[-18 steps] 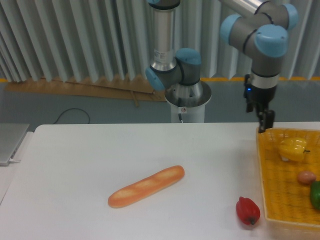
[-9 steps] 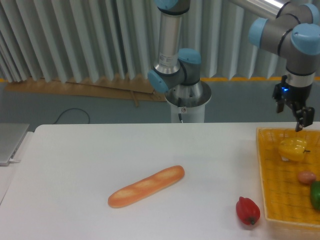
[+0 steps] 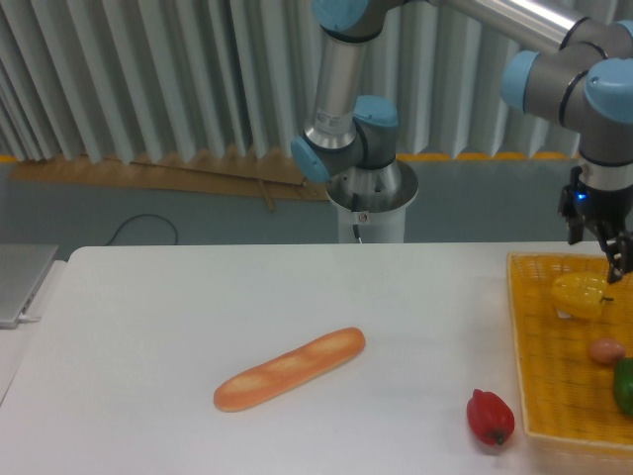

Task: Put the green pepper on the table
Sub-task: 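Move the gripper over the yellow basket toward the green pepper, then lower the open gripper into the basket onto the green pepper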

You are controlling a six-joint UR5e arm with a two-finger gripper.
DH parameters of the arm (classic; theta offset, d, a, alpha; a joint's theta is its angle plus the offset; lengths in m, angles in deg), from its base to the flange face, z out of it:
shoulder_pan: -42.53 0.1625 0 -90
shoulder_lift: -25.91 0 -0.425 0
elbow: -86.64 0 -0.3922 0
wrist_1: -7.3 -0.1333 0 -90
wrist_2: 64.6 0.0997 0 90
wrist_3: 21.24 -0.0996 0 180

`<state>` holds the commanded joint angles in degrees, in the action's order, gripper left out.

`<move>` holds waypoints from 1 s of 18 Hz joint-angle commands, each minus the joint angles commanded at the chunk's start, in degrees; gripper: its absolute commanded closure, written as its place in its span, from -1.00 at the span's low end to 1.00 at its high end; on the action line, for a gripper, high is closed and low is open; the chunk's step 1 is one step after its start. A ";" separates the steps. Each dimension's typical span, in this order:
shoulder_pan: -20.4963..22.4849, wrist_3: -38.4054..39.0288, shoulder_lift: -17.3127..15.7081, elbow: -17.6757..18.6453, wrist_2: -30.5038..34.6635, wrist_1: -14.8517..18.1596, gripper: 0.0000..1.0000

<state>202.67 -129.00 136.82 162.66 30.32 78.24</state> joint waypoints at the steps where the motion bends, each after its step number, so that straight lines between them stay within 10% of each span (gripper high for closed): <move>1: 0.00 0.00 0.53 -0.35 -0.09 -0.88 -1.00; 18: 1.49 2.55 10.20 -3.43 0.53 -12.66 -1.00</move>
<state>204.15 -126.45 147.03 159.23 30.85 65.58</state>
